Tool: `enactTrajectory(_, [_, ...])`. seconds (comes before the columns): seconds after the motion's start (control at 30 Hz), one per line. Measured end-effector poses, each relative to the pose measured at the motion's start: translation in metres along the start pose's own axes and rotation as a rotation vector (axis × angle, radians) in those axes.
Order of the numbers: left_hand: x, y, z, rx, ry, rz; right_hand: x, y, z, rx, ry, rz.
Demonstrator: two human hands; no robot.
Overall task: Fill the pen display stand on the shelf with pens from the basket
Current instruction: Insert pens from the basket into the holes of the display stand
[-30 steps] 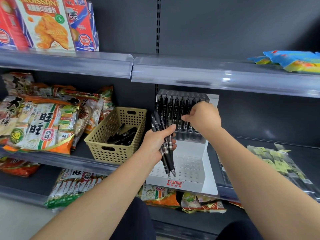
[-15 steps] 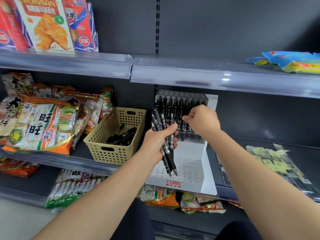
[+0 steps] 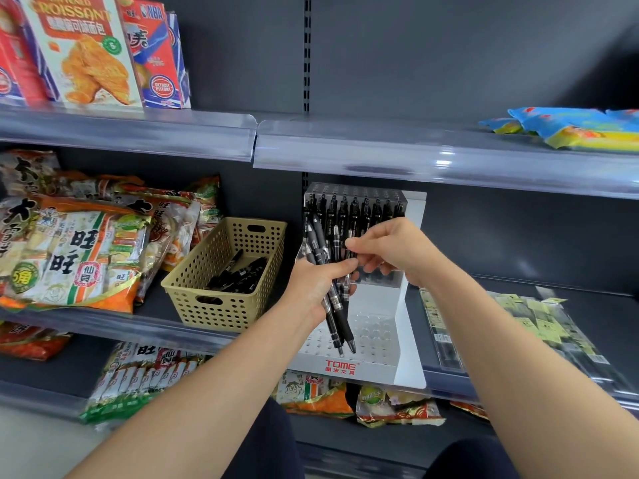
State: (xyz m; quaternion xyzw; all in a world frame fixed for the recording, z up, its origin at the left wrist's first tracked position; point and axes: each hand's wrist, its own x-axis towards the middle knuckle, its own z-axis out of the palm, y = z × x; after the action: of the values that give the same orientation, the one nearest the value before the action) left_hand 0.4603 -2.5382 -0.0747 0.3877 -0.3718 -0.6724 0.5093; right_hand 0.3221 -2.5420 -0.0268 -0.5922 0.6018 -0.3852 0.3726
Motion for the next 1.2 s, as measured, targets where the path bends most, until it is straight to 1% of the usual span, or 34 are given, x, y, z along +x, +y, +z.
enactTrajectory(0.07, [-0.001,-0.001,0.003,-0.04,-0.013,-0.009,0.0,-0.002,-0.004,-0.07,0.025,-0.029])
enactTrajectory(0.17, [0.002,-0.001,0.006,-0.09,0.0,-0.021,0.0,-0.004,-0.012,-0.12,0.125,-0.059])
enactTrajectory(0.27, [0.005,-0.005,0.003,-0.049,0.012,-0.029,0.003,-0.009,-0.025,-0.102,0.274,-0.105])
enactTrajectory(0.4, [0.006,-0.012,-0.001,-0.031,0.04,-0.064,0.011,-0.009,-0.033,-0.231,0.571,-0.267])
enactTrajectory(0.47, [0.005,-0.013,-0.002,-0.044,0.049,-0.08,0.009,-0.008,-0.031,-0.274,0.653,-0.305])
enactTrajectory(0.57, [0.005,-0.015,-0.001,-0.03,0.04,-0.081,0.008,-0.005,-0.025,-0.314,0.72,-0.335])
enactTrajectory(0.73, [0.007,-0.016,-0.004,-0.006,0.029,-0.061,0.012,-0.003,-0.017,-0.27,0.79,-0.338])
enactTrajectory(0.83, [0.008,-0.017,-0.007,0.05,0.039,-0.046,0.012,-0.006,-0.016,-0.259,0.805,-0.358])
enactTrajectory(0.93, [0.011,-0.019,-0.009,0.069,0.054,-0.049,0.013,-0.005,-0.013,-0.298,0.78,-0.356])
enactTrajectory(1.1, [0.014,-0.02,-0.01,0.13,0.117,-0.05,0.018,0.007,-0.006,-0.384,0.726,-0.299])
enactTrajectory(1.2, [0.015,-0.02,-0.012,0.151,0.11,-0.041,0.018,0.014,-0.003,-0.416,0.69,-0.256])
